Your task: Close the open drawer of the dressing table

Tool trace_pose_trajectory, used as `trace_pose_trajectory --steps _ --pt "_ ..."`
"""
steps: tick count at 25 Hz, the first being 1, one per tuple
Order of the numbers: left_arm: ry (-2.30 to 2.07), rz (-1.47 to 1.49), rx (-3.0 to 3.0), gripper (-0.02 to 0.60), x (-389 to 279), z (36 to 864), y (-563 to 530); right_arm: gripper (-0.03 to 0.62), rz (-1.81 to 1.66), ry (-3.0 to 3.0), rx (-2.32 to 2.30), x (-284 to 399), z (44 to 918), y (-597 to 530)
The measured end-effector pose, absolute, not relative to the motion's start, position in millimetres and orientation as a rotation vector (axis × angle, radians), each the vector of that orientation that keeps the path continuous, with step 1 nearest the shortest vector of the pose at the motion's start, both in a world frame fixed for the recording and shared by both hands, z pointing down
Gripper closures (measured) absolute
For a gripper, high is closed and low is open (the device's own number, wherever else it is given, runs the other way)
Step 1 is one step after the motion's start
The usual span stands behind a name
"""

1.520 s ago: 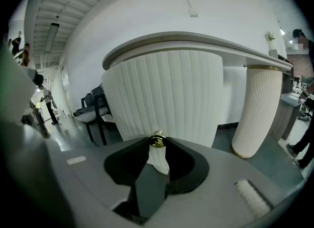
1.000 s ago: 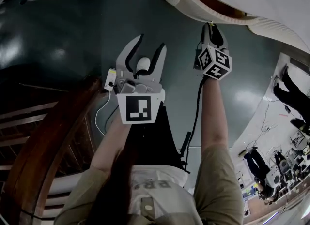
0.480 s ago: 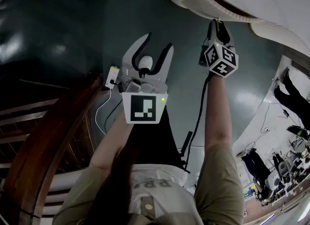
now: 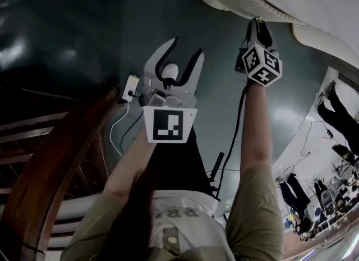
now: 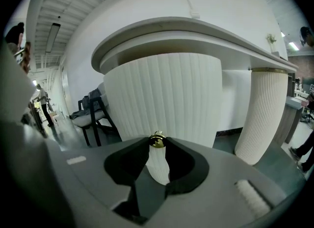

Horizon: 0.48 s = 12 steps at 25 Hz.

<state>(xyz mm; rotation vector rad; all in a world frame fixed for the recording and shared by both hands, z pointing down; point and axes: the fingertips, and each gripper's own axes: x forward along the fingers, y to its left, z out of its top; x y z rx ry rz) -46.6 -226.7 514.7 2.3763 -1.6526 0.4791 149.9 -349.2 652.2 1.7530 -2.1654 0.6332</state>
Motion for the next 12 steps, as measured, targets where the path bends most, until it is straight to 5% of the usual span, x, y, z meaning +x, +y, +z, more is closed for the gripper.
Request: trace_pose_trajectory --steps 12 --pt "-1.684 0.467 2.354 0.363 -55.8 514.5 -233.8 0.487 0.631 -2.16 1.766 152.2 650.5 -366.7"
